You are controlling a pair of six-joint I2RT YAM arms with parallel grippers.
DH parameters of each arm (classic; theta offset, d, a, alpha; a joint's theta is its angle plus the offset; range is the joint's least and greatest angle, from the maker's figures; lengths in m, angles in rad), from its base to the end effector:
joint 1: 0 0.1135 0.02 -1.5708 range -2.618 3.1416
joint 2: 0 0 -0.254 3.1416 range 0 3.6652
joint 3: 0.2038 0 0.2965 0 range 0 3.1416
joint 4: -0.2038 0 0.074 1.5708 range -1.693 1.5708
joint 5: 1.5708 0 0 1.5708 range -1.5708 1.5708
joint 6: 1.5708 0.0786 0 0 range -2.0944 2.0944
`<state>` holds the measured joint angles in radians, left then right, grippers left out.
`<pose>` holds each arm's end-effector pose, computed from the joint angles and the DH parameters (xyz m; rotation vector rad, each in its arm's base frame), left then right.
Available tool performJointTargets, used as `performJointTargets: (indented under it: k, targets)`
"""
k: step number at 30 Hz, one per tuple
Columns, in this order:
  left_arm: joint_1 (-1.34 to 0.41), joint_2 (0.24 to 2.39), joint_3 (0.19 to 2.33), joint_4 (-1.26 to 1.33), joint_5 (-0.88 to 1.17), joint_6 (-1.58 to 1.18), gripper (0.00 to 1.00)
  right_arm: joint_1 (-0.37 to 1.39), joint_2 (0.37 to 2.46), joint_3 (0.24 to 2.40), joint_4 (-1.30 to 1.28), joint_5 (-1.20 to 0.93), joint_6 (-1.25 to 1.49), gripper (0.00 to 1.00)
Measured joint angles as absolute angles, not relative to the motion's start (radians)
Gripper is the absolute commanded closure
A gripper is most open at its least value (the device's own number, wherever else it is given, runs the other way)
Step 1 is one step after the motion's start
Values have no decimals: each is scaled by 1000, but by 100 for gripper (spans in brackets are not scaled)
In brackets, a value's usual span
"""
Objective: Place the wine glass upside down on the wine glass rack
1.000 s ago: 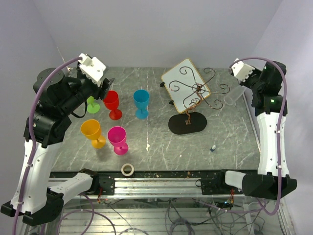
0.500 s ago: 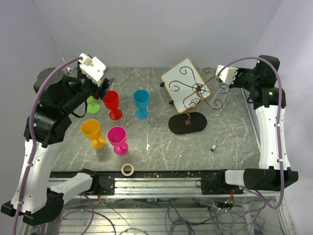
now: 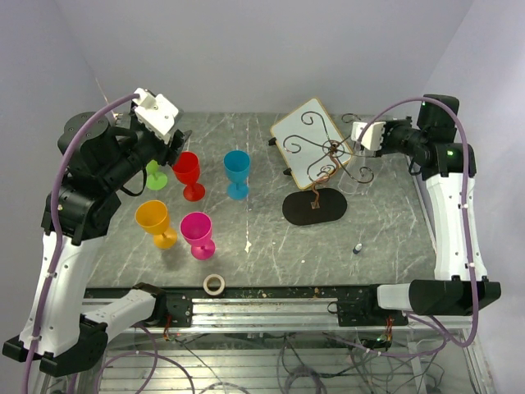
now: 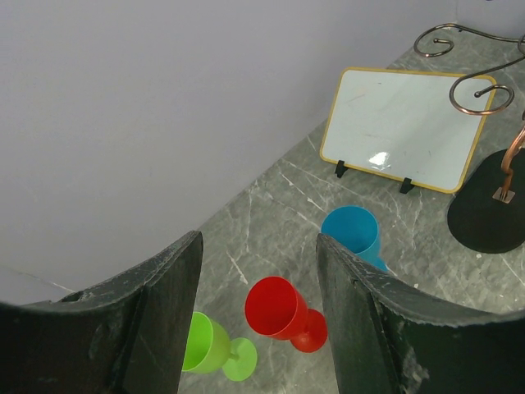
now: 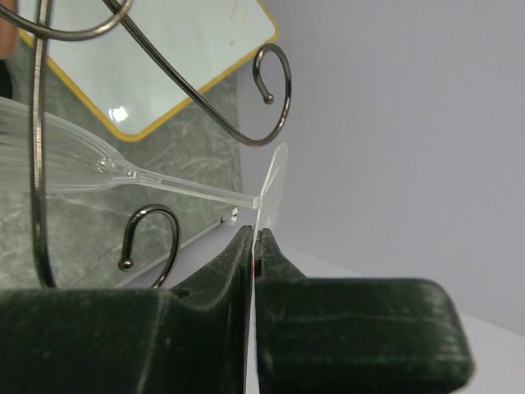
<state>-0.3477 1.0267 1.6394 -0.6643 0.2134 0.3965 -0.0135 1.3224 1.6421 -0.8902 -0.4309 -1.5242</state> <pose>0.2220 -0.0982 0.5391 0.7400 1.4444 -0.1355 0.3371 0.0283 0.4294 -1.6251 1.3589 -0.4684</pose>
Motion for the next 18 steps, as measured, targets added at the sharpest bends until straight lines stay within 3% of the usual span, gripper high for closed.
performJointTargets:
  k: [18]
  targets:
    - [-339, 1027, 1639, -664, 215, 397, 32, -12, 1267, 1685, -1039, -553, -1556, 100]
